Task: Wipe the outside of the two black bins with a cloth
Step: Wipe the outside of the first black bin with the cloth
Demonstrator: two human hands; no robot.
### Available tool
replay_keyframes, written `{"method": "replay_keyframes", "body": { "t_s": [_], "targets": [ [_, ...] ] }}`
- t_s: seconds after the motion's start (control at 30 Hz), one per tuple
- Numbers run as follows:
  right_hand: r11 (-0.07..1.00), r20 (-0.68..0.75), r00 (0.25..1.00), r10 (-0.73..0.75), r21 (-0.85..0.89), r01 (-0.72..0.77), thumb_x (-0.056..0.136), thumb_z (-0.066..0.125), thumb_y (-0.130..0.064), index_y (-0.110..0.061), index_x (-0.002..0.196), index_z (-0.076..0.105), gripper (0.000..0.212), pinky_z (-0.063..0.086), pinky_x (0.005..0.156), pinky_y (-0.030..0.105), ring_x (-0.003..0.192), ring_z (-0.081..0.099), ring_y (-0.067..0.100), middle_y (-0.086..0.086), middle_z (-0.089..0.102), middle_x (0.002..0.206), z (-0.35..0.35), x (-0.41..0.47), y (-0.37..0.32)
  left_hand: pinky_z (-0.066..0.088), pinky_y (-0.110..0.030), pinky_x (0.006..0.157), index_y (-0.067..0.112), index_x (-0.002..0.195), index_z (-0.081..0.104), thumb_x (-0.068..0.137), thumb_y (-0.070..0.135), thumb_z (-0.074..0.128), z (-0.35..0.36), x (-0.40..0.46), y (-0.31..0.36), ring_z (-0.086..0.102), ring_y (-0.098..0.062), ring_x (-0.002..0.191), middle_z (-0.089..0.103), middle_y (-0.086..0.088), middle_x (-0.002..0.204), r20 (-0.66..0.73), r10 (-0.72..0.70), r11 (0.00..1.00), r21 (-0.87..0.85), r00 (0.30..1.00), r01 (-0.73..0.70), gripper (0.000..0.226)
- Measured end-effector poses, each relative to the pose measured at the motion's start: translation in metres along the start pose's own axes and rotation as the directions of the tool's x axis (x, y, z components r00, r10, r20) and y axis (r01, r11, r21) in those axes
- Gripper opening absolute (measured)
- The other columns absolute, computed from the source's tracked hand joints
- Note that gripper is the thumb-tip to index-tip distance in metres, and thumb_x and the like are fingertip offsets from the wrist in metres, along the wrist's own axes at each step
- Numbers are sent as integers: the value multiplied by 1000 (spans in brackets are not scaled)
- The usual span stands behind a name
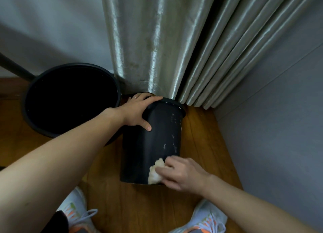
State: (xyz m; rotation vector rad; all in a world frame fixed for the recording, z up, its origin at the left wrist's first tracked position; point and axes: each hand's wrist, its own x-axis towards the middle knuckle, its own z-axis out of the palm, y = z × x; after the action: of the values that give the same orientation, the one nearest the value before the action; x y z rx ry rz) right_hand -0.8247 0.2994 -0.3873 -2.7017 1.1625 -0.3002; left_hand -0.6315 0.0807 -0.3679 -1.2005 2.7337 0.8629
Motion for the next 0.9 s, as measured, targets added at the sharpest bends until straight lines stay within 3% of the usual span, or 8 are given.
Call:
{"method": "replay_keyframes", "body": {
  "t_s": [0.07, 0.23, 0.4, 0.47, 0.53, 0.63, 0.7, 0.9],
  "targets": [
    [999, -7, 1000, -21, -36, 21, 94, 59, -32, -20, 116, 58, 25, 47, 48, 25, 75, 49, 13, 1, 53, 90, -2, 1, 6, 17, -58, 115, 47, 150, 11, 57, 48, 89, 1, 0, 0, 10, -34, 144, 16, -5, 157, 3, 0, 1000, -1, 1000, 0, 121],
    [937, -204, 917, 344, 4, -350, 92, 50, -37, -20, 116, 59, 31, 56, 54, 33, 83, 57, 18, 3, 54, 94, -8, 19, 18, 19, -58, 115, 47, 149, 12, 54, 49, 89, 1, 0, -1, 12, -35, 144, 18, -5, 155, -3, -9, 1000, -3, 1000, 9, 123],
    [1000, 5, 1000, -13, -5, 13, 98, 53, -32, -20, 117, 57, 22, 43, 51, 19, 77, 48, 10, 0, 54, 91, 0, -9, 1, 18, -58, 114, 48, 149, 10, 55, 48, 89, 1, 1, -1, 12, -34, 144, 18, -5, 155, 6, -5, 1000, -4, 1000, 5, 122],
    [998, 9, 998, -57, -40, 57, 96, 55, -31, -20, 115, 58, 22, 40, 50, 19, 76, 47, 11, 0, 53, 90, -2, -7, 7, 18, -58, 115, 48, 149, 10, 56, 48, 89, 0, 0, -1, 11, -34, 144, 17, -5, 155, 7, -4, 1000, -8, 1000, 4, 122],
    [997, -67, 996, 55, -45, -58, 96, 55, -32, -20, 116, 58, 24, 48, 53, 23, 80, 51, 13, 2, 54, 93, -3, 5, 19, 16, -56, 116, 45, 150, 11, 56, 45, 90, -1, -1, 0, 11, -33, 144, 17, -7, 155, 7, -7, 1000, -14, 1000, 7, 122],
    [939, -205, 918, 339, 12, -344, 93, 51, -38, -21, 117, 60, 31, 54, 55, 34, 83, 54, 17, 1, 51, 93, -9, 25, 34, 16, -56, 116, 45, 151, 12, 56, 44, 90, -2, -2, 2, 10, -32, 144, 17, -7, 156, 4, -4, 1000, -17, 1000, 4, 122],
    [921, -227, 895, 385, 34, -387, 92, 50, -41, -22, 117, 60, 33, 54, 57, 33, 81, 54, 16, 0, 51, 92, -9, 27, 35, 16, -55, 116, 44, 151, 12, 57, 43, 90, -2, -3, 2, 10, -32, 144, 17, -7, 156, 4, -5, 1000, -23, 1000, 6, 122],
    [1000, -48, 999, 16, 27, -14, 97, 56, -31, -20, 117, 56, 22, 46, 49, 25, 74, 48, 12, 1, 53, 89, 5, -10, 15, 17, -54, 116, 44, 151, 12, 57, 43, 90, -4, -5, 0, 12, -33, 144, 18, -7, 155, 12, -5, 1000, -26, 1000, 5, 122]
  ]
}}
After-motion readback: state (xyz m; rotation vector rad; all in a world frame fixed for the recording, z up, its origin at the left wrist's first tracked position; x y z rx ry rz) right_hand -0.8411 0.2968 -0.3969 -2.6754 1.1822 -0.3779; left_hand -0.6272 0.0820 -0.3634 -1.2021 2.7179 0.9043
